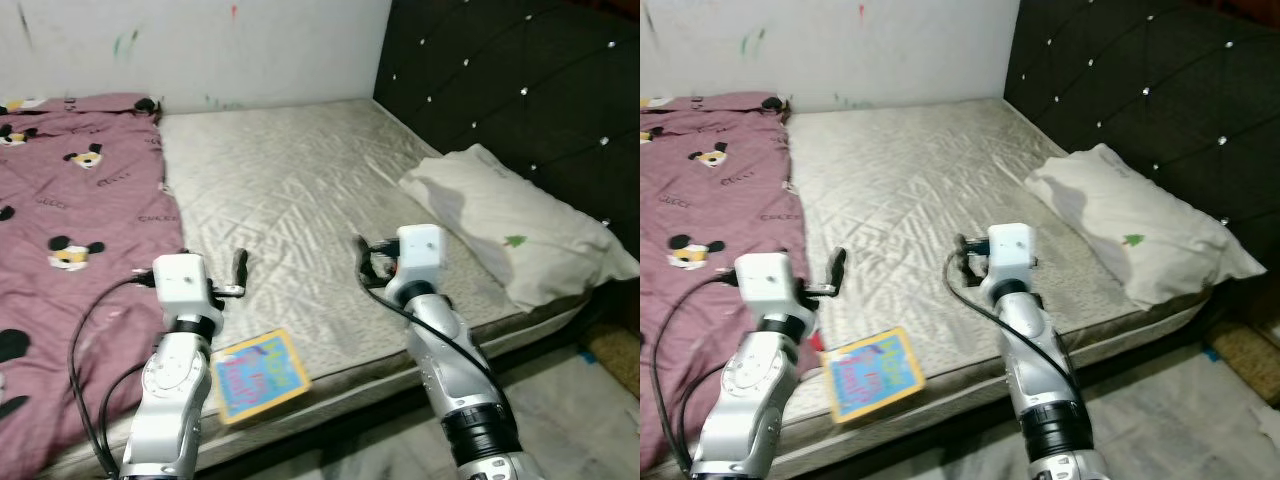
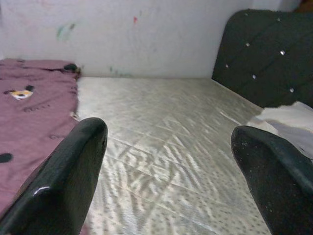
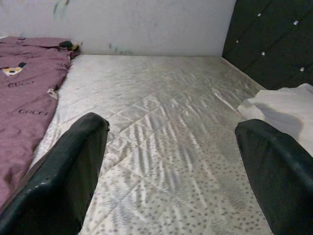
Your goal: Clean up the room
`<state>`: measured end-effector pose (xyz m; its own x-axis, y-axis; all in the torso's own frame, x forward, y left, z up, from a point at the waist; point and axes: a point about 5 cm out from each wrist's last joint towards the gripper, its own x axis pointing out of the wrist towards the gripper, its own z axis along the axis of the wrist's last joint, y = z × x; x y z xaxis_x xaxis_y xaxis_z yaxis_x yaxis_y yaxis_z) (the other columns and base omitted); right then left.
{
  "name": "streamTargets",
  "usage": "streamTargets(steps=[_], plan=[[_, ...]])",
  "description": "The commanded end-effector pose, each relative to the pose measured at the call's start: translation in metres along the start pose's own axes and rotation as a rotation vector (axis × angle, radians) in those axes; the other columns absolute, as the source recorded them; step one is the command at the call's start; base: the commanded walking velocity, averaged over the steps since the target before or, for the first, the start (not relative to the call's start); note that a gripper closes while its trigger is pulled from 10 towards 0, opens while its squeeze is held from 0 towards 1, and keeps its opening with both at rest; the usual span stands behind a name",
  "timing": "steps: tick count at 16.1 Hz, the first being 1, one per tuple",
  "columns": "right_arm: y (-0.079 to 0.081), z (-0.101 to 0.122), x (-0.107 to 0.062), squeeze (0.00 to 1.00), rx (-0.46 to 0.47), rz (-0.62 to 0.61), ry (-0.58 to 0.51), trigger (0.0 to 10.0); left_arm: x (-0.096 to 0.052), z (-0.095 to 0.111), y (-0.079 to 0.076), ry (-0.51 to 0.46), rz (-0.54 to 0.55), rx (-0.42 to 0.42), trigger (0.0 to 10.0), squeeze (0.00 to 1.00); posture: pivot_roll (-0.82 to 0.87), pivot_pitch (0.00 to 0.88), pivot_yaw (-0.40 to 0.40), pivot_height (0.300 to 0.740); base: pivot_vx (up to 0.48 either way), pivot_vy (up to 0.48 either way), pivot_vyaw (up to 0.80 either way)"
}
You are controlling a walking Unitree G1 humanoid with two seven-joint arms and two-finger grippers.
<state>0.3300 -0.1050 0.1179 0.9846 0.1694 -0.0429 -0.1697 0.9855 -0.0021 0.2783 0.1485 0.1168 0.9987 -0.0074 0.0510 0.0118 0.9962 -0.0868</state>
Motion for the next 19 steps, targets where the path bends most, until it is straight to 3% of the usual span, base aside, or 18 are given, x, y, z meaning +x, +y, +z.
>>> streamTargets(steps=[1,5,7,9,12,19], plan=[[-0.013,0.000,-0.001,0.00,-0.011,-0.030,0.005,10.0,0.001,0.000,-0.011,-0.003,-0.028,0.003,10.0,0.00,0.02,0.000,-0.054,0.740,0.000,0.480,0.00],[-0.011,-0.001,0.000,0.00,-0.008,-0.023,0.006,10.0,0.004,0.001,-0.007,-0.006,0.008,0.054,10.0,0.00,0.03,0.000,-0.051,0.740,0.000,0.074,0.00],[-0.011,0.000,0.001,0.00,-0.015,-0.020,0.003,10.0,0.006,0.005,-0.003,-0.064,0.044,0.130,10.0,0.00,0.03,0.000,-0.052,0.740,0.000,0.000,0.00],[-0.010,0.001,0.001,0.00,-0.023,-0.016,-0.002,10.0,0.005,0.008,0.000,-0.078,0.032,0.135,10.0,0.00,0.03,0.000,-0.052,0.740,0.000,0.000,0.00],[-0.009,0.002,0.002,0.00,-0.024,-0.007,-0.009,10.0,0.003,0.004,0.002,-0.047,0.041,0.074,10.0,0.00,0.03,0.000,-0.055,0.740,0.000,0.000,0.53],[-0.009,0.000,0.002,0.00,-0.020,-0.013,0.000,10.0,0.000,-0.004,-0.010,0.002,0.006,0.082,10.0,0.00,0.04,0.000,-0.057,0.740,0.000,0.000,0.07]])
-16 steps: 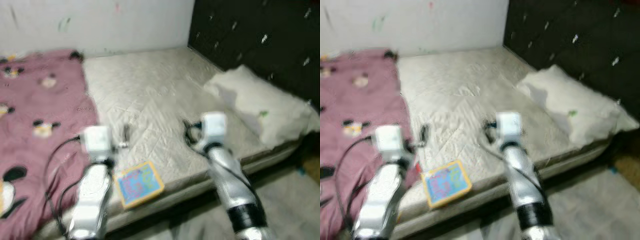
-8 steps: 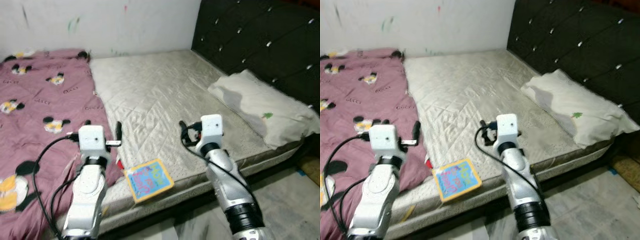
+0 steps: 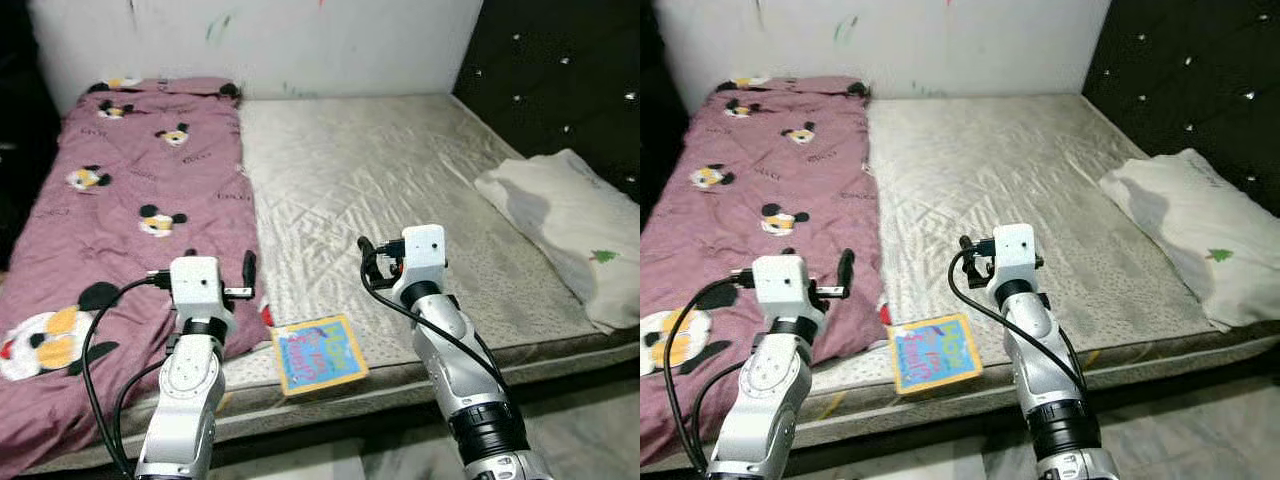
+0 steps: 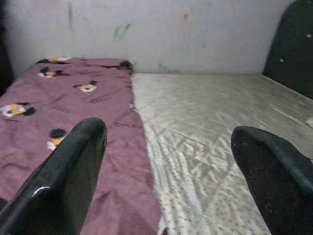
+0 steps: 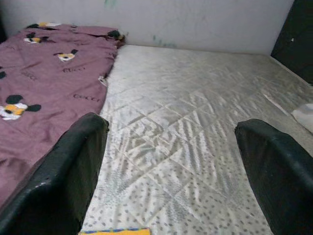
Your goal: Clean up the room
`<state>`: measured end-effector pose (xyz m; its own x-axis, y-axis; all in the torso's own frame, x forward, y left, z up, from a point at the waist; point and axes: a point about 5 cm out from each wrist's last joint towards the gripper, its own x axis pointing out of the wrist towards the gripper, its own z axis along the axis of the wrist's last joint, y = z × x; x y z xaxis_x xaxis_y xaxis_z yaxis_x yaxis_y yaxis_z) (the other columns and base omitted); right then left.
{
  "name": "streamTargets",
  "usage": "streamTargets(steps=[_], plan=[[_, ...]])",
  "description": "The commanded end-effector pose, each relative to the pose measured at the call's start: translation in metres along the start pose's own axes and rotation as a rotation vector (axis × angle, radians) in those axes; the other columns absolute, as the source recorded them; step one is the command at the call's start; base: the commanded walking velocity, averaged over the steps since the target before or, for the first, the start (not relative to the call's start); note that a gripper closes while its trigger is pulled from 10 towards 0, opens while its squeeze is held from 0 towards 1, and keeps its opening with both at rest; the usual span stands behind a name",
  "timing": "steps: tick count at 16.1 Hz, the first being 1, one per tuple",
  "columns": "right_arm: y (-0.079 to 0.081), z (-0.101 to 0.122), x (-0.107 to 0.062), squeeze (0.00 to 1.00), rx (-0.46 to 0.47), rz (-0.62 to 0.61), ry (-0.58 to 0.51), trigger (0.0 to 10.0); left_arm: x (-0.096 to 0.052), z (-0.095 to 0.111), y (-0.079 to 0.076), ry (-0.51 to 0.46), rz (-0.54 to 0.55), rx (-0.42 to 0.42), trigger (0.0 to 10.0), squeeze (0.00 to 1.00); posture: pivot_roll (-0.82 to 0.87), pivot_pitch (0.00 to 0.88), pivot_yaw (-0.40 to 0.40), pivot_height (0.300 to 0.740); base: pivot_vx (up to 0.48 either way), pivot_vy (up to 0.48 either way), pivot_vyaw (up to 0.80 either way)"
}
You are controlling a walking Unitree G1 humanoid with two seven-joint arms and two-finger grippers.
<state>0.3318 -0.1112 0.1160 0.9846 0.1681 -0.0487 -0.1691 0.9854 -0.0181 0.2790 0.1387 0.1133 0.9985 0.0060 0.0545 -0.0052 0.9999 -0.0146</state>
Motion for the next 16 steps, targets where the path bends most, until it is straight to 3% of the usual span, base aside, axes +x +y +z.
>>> streamTargets(steps=[1,11,16], plan=[[-0.0023,0.0013,0.0007,0.00,-0.004,-0.011,-0.004,10.0,-0.0014,0.0018,-0.0002,-0.015,-0.017,0.024,10.0,0.00,0.04,0.000,-0.057,0.740,0.000,0.000,0.00],[-0.0006,0.0013,0.0001,0.00,-0.011,0.003,-0.003,10.0,-0.0008,0.0021,-0.0007,-0.010,-0.013,-0.022,10.0,0.00,0.03,0.000,-0.064,0.740,0.000,0.000,0.06],[-0.0020,0.0006,0.0004,0.00,-0.006,-0.006,0.002,10.0,-0.0001,0.0021,-0.0022,-0.011,-0.017,-0.025,10.0,0.00,0.03,0.000,-0.064,0.740,0.000,0.349,0.11]])
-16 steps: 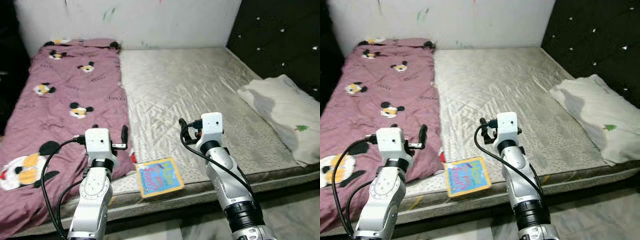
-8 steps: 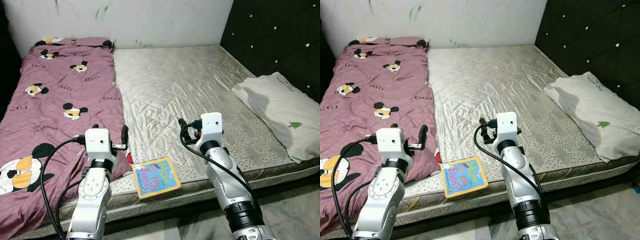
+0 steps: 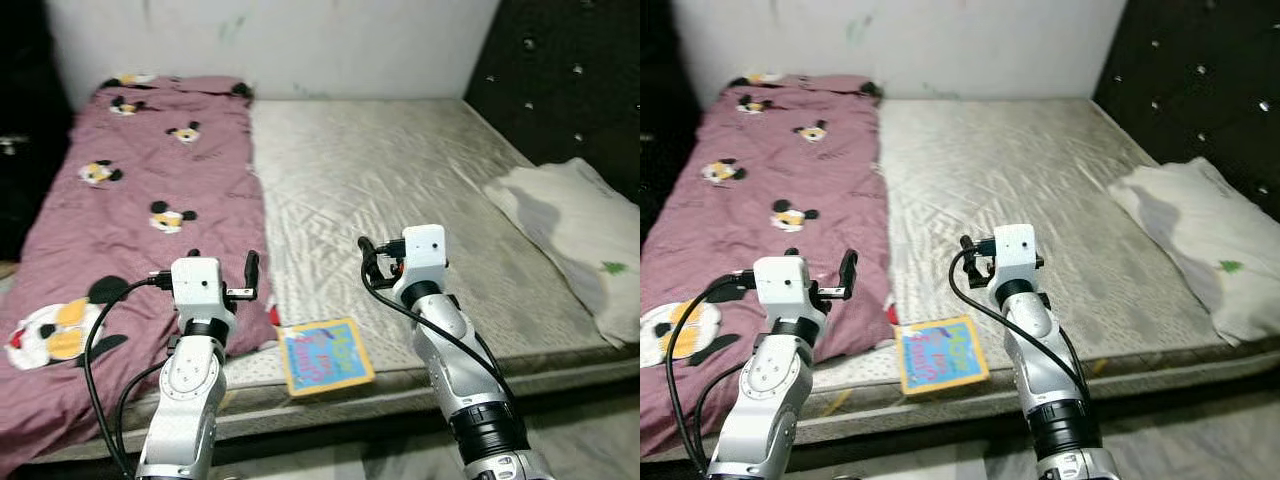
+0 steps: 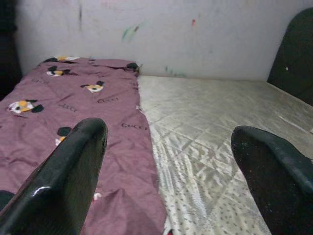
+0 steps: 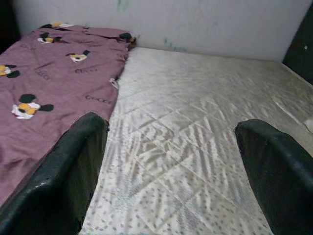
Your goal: Clean up the room
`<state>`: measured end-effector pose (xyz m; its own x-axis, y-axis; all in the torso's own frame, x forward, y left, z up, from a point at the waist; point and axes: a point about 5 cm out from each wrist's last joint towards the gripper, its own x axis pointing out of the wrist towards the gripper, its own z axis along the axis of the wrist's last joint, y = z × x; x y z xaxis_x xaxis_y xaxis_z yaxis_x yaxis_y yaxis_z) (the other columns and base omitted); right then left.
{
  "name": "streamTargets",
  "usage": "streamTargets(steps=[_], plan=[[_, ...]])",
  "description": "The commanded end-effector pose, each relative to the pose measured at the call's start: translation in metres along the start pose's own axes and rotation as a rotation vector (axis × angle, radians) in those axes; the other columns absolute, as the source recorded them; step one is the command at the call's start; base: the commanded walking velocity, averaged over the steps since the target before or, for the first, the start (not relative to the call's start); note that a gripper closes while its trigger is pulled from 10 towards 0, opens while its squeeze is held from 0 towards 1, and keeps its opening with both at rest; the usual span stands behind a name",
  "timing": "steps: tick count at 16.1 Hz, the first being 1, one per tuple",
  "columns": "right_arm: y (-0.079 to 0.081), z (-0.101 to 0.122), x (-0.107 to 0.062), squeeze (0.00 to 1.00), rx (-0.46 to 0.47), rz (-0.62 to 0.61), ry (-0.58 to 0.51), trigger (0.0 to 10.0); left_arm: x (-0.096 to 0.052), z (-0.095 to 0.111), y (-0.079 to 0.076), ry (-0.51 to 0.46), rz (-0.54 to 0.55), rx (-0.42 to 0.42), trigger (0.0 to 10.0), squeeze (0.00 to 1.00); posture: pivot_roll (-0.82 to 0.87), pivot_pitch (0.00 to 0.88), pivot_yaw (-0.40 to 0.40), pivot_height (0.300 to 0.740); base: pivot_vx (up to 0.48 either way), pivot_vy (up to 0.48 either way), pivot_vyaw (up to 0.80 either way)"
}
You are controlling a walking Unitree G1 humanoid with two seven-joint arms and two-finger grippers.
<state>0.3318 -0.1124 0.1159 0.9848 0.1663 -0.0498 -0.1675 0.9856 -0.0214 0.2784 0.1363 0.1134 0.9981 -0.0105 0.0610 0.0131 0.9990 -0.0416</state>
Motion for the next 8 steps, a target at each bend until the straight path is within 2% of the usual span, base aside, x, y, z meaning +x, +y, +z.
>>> streamTargets(steps=[1,4,8], plan=[[-0.0009,0.0008,0.0006,0.00,-0.002,-0.005,0.001,10.0,0.0008,0.0025,-0.0009,-0.011,-0.005,0.010,10.0,0.00,0.03,0.000,-0.064,0.740,0.000,0.000,0.00],[-0.0008,0.0008,0.0003,0.00,0.000,-0.007,0.001,10.0,0.0005,0.0037,-0.0018,-0.021,-0.014,0.018,10.0,0.00,0.03,0.000,-0.063,0.740,0.000,0.000,0.00],[-0.0009,0.0000,0.0003,0.00,0.013,-0.011,0.006,10.0,0.0008,0.0053,-0.0054,-0.025,-0.058,-0.013,10.0,0.00,0.03,0.000,-0.061,0.740,0.000,0.000,0.00]])
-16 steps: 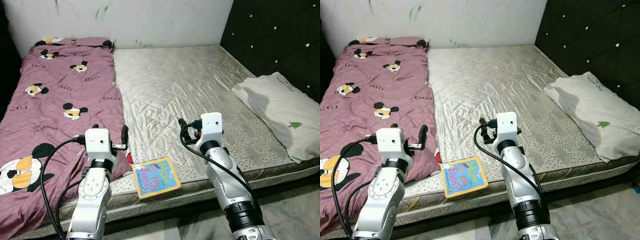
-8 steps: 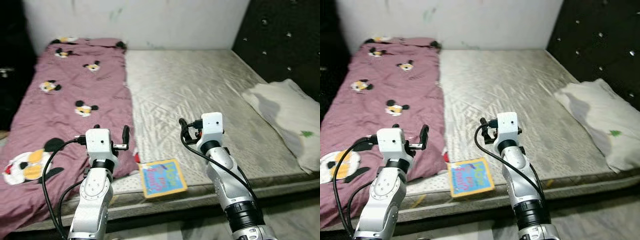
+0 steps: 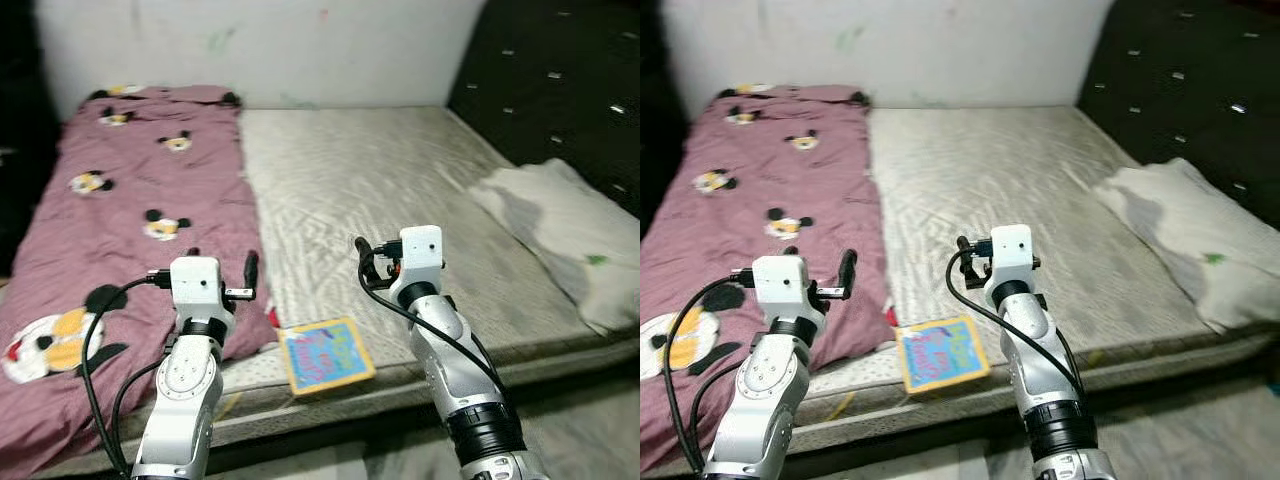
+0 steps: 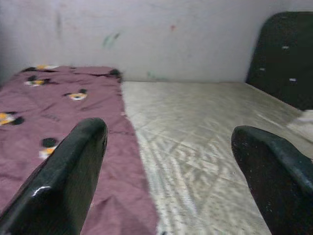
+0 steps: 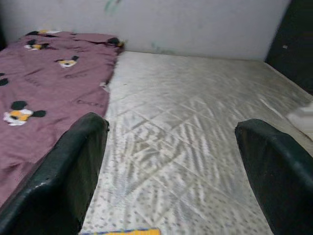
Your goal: Clean up the room
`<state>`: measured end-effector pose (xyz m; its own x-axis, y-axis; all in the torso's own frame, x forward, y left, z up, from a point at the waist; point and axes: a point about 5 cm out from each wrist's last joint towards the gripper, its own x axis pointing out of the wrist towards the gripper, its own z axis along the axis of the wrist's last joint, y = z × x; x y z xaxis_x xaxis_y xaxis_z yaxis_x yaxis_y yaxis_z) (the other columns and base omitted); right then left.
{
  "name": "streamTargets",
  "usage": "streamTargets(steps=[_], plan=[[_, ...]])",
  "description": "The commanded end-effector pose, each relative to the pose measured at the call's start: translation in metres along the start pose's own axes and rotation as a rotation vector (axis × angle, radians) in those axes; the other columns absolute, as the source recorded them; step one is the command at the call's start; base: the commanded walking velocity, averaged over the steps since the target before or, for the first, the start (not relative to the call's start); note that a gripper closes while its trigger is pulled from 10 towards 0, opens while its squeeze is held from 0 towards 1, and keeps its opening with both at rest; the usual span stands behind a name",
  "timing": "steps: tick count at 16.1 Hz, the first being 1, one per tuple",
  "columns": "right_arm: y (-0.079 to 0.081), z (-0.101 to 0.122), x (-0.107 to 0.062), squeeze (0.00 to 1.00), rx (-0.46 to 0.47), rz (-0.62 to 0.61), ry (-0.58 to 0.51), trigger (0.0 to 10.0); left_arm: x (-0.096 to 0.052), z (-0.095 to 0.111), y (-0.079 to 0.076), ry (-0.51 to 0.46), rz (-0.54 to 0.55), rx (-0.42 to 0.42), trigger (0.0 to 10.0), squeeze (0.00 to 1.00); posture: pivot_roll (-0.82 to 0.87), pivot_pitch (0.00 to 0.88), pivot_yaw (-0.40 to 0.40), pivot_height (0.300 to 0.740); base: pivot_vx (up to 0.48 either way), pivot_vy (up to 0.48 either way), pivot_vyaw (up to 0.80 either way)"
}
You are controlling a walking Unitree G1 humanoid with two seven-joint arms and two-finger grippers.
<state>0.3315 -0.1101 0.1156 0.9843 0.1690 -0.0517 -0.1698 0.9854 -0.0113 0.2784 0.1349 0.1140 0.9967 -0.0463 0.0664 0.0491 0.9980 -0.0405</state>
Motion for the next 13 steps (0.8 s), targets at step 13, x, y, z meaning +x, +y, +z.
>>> streamTargets(steps=[13], plan=[[-0.0044,0.0002,0.0005,0.00,-0.011,-0.013,0.006,10.0,0.0004,0.0062,-0.0075,-0.030,-0.051,-0.031,10.0,0.00,0.02,0.000,-0.062,0.740,0.164,0.000,-0.04]])
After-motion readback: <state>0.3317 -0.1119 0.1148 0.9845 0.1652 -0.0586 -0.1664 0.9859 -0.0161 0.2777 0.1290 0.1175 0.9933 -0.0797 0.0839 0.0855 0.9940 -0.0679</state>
